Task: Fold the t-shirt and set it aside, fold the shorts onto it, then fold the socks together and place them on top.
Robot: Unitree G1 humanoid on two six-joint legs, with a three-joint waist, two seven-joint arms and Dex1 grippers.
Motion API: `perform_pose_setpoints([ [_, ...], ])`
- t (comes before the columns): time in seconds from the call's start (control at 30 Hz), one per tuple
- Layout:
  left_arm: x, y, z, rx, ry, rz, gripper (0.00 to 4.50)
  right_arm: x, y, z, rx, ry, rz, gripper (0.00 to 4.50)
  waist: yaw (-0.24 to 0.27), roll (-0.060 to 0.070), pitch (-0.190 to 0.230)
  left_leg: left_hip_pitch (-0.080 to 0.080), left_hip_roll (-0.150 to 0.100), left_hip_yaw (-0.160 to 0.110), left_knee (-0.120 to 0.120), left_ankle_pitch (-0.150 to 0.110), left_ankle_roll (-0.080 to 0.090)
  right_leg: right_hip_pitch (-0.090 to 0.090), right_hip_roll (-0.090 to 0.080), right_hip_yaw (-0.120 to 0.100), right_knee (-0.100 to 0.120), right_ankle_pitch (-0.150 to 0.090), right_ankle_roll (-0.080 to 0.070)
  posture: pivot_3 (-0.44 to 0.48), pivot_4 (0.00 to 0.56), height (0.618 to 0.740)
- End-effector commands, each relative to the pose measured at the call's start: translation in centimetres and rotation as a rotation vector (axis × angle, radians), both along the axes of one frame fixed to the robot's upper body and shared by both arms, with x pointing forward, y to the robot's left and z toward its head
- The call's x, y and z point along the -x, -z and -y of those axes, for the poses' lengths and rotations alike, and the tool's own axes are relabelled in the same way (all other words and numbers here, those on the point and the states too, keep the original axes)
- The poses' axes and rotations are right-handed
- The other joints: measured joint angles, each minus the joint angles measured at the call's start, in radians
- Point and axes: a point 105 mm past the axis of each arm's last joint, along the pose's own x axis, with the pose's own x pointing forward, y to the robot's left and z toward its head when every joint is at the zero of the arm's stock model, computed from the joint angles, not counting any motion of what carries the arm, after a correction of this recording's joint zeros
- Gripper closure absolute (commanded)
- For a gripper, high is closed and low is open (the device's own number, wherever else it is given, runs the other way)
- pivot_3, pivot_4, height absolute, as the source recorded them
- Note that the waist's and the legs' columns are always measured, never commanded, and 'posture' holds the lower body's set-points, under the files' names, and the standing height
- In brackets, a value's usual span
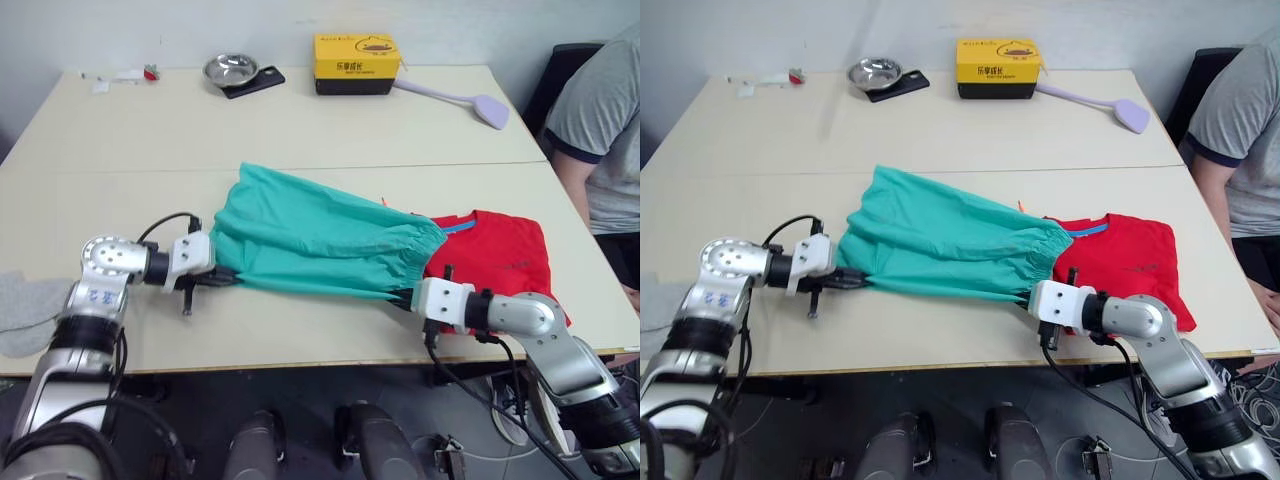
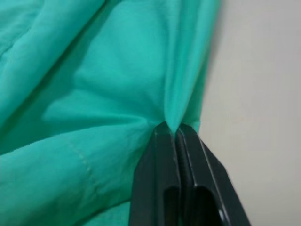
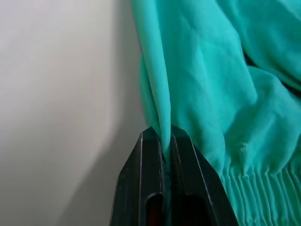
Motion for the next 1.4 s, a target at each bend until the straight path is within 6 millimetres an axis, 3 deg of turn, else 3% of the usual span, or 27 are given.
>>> perform_pose_setpoints([
  [0.03,3.9,0.3,-0.2,0.009,-0.049,-0.061,4.46,1.2,-0.9,0.8,-0.009,-0.045,0.014,4.50,-0.001,0.000,0.000,0.000,0.000,0.000,0.000,0.000,0.000,0.000,0.000,0.000,0.000,0.000,0.000,0.000,0.150,0.740],
  [0.2,7.4,0.2,0.1,0.099,-0.149,-0.079,4.46,2.9,-0.4,0.8,-0.056,-0.104,-0.061,4.50,0.004,0.000,0.000,0.002,0.000,-0.001,0.000,-0.004,0.004,0.002,0.000,0.001,0.000,-0.001,0.000,0.000,0.150,0.740],
  [0.33,8.6,-0.2,0.2,0.147,-0.186,-0.081,4.46,3.4,-0.6,0.5,-0.158,-0.108,-0.130,4.50,0.017,-0.001,-0.001,0.002,0.000,-0.001,0.000,-0.007,0.007,0.002,0.000,0.001,-0.001,0.000,0.000,0.000,0.150,0.740],
  [0.43,8.5,-1.3,0.1,0.245,-0.237,-0.081,4.50,4.1,-0.7,0.4,-0.217,-0.120,-0.209,3.71,0.025,-0.001,-0.001,0.002,0.000,-0.001,0.000,-0.008,0.008,0.002,0.000,0.001,-0.001,0.000,0.000,0.000,0.150,0.740],
  [0.53,8.6,-2.4,-0.6,0.297,-0.294,-0.135,3.83,5.3,-1.9,0.6,-0.284,-0.144,-0.315,2.66,0.027,-0.001,-0.001,0.002,0.000,-0.002,0.001,-0.009,0.008,0.003,0.000,0.001,-0.002,0.000,0.000,0.000,0.150,0.740],
  [0.63,10.4,-3.3,-1.8,0.304,-0.316,-0.313,2.88,7.4,-3.1,1.3,-0.315,-0.153,-0.539,1.61,0.025,-0.001,-0.001,0.001,0.000,-0.002,0.000,-0.009,0.008,0.003,0.000,0.001,-0.003,-0.001,0.000,0.000,0.150,0.740],
  [0.67,11.0,-3.9,-2.1,0.340,-0.342,-0.383,2.54,8.1,-3.4,1.5,-0.320,-0.157,-0.617,1.59,0.023,-0.001,0.000,0.001,0.000,-0.002,-0.001,-0.009,0.008,0.003,0.000,0.001,-0.003,-0.001,0.000,0.000,0.150,0.740],
  [0.73,11.5,-5.2,-3.0,0.381,-0.379,-0.459,1.90,8.1,-4.5,1.4,-0.357,-0.157,-0.625,1.59,0.022,-0.002,-0.001,0.002,0.001,-0.003,-0.001,-0.010,0.008,0.003,0.000,0.001,-0.004,-0.001,-0.001,0.000,0.150,0.740],
  [0.8,11.5,-6.2,-3.4,0.398,-0.388,-0.469,1.90,7.9,-5.4,1.2,-0.404,-0.159,-0.620,1.59,0.024,-0.002,-0.002,0.003,0.002,-0.003,-0.001,-0.010,0.007,0.004,0.001,0.000,-0.005,-0.001,-0.003,0.000,0.150,0.740],
  [0.87,9.9,-7.1,-3.7,0.439,-0.413,-0.380,1.90,7.0,-6.3,0.4,-0.459,-0.163,-0.573,1.59,0.026,-0.001,-0.002,0.003,0.002,-0.003,-0.001,-0.011,0.007,0.005,0.001,0.000,-0.006,-0.001,-0.003,0.000,0.150,0.740],
  [0.93,7.8,-7.6,-3.9,0.463,-0.433,-0.254,1.86,5.6,-6.7,-0.9,-0.481,-0.171,-0.482,2.19,0.027,-0.001,-0.002,0.004,0.002,-0.003,-0.001,-0.012,0.005,0.006,0.001,0.000,-0.008,-0.001,-0.004,0.000,0.150,0.740],
  [1.13,3.3,-8.2,-2.5,0.418,-0.360,0.008,3.77,1.7,-6.0,-4.0,-0.378,-0.153,-0.228,4.41,0.027,-0.001,-0.002,0.002,0.002,-0.002,-0.001,-0.013,0.005,0.006,0.001,-0.001,-0.010,0.000,-0.003,0.000,0.150,0.740],
  [1.2,2.6,-8.0,-1.3,0.389,-0.284,-0.023,4.45,0.8,-5.5,-5.1,-0.358,-0.160,-0.175,4.50,0.027,-0.002,-0.003,-0.002,0.002,0.000,0.000,-0.012,0.003,0.002,0.001,-0.001,-0.011,0.000,-0.002,0.000,0.150,0.740],
  [1.4,2.7,-4.9,5.1,0.354,-0.078,-0.160,4.48,-0.3,-2.5,-7.8,-0.290,-0.136,-0.065,4.50,0.023,-0.002,-0.003,-0.004,0.001,0.004,0.001,-0.012,0.003,-0.001,0.001,0.003,-0.010,0.000,-0.001,0.000,0.150,0.740],
])
